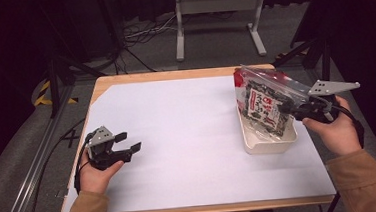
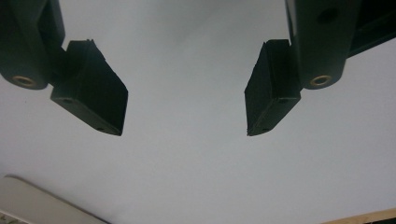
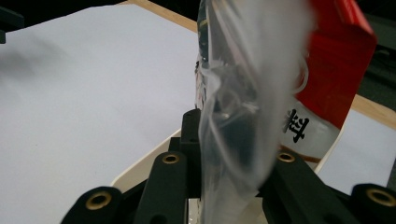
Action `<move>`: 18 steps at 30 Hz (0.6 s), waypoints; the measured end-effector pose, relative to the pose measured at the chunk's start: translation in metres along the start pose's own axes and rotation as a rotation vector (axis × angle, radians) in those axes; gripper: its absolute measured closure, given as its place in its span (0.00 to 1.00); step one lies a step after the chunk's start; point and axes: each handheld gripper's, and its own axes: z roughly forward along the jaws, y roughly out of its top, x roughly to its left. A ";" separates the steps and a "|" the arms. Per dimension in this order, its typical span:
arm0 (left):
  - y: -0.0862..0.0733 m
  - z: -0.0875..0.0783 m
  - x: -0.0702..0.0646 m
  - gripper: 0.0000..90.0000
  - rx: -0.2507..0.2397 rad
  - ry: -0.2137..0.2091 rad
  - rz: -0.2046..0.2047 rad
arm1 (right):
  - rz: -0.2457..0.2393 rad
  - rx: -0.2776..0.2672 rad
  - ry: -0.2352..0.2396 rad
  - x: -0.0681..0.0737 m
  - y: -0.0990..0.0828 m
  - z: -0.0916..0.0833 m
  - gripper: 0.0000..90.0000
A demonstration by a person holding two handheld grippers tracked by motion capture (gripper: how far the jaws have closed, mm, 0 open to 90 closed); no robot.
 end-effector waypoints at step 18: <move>0.000 -0.006 0.001 0.34 -0.017 0.005 -0.013 | 0.031 0.021 0.014 -0.005 -0.020 0.005 0.83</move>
